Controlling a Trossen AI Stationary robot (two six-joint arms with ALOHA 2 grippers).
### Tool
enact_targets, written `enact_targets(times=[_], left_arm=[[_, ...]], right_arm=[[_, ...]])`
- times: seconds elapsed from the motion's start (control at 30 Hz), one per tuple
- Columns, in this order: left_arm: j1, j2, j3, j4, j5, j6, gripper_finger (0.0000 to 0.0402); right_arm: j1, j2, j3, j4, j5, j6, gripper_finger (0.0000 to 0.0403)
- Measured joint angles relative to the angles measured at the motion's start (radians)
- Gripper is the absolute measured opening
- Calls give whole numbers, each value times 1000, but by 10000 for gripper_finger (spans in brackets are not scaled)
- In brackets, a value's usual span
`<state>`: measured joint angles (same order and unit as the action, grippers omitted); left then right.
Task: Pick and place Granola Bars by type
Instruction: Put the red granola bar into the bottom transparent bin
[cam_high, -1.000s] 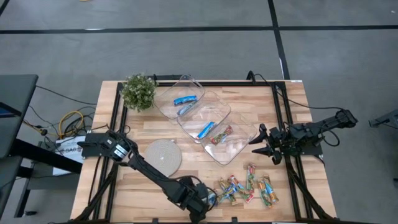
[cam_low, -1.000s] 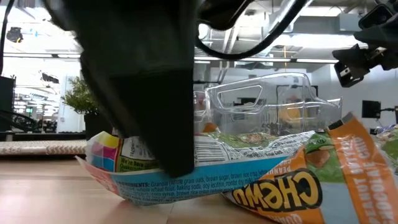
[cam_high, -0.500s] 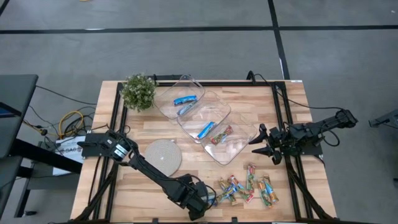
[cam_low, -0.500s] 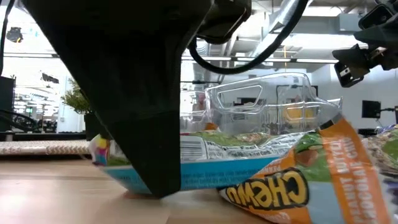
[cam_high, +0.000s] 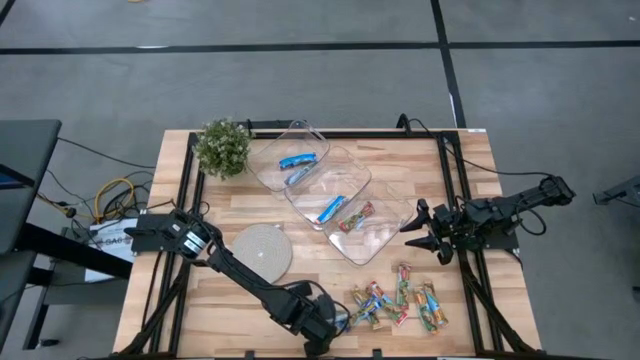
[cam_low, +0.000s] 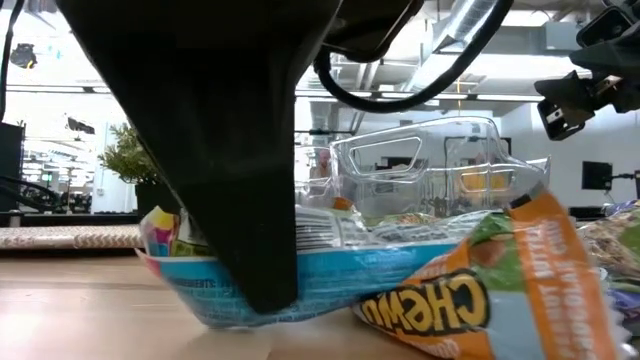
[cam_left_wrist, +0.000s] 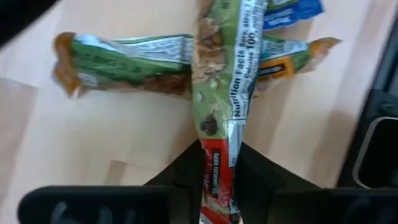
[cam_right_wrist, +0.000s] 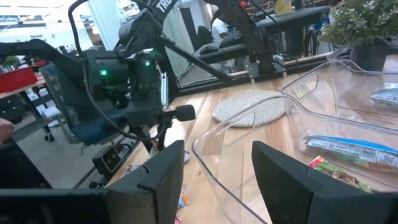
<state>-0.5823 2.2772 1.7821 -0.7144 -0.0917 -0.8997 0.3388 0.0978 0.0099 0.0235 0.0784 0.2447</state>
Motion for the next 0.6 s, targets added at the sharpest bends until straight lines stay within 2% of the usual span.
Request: enact_targets(times=[0.3,0.6], left_arm=[[-1,0,45,11,1,10,55],[-1,0,184,-129,-72,26,55]], right_arm=[[0,0,0,0,0,0,184],[0,0,0,0,0,0,184]])
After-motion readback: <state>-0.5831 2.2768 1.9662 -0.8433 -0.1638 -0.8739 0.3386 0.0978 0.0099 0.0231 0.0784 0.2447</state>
